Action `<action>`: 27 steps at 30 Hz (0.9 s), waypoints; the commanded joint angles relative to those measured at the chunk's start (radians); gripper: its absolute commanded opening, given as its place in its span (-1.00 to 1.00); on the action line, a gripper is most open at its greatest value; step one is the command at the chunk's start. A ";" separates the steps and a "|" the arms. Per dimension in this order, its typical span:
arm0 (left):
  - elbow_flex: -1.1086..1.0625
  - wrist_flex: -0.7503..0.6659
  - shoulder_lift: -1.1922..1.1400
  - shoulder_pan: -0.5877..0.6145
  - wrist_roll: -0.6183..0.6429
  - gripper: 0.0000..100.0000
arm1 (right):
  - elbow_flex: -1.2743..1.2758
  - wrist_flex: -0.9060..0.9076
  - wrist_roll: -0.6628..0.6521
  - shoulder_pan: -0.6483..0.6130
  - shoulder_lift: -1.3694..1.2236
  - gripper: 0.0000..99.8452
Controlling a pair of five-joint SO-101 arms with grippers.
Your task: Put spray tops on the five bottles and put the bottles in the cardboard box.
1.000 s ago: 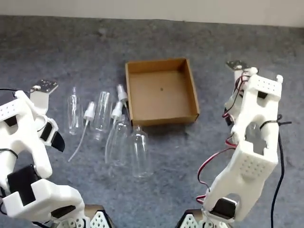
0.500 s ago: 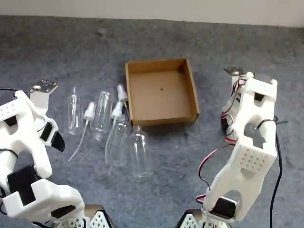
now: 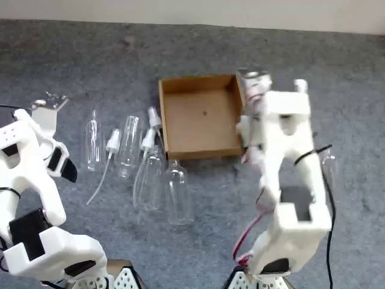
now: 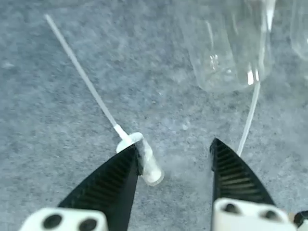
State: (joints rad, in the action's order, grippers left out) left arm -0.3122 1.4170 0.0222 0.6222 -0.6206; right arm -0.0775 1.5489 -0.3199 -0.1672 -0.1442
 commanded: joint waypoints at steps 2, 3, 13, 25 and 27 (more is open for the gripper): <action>0.104 0.031 0.002 -0.062 0.058 -0.61 | 0.183 -0.145 0.184 -0.163 0.173 -0.99; 0.124 0.051 0.004 -0.081 0.060 -0.61 | 0.229 -0.188 0.230 -0.182 0.171 -0.99; 0.372 0.281 0.004 -0.404 0.247 -0.69 | 0.409 -0.321 0.493 -0.213 0.096 -0.99; 0.375 0.279 0.002 -0.832 0.448 -0.76 | 0.409 -0.311 0.451 -0.211 0.097 -0.45; 0.375 0.279 0.002 -0.866 0.473 -0.76 | 0.407 -0.285 0.417 -0.208 0.099 -0.45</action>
State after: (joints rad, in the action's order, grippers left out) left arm 0.0161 1.6901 0.0222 -0.1649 -0.1972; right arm 0.3368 1.2467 0.1435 -0.3728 -0.0675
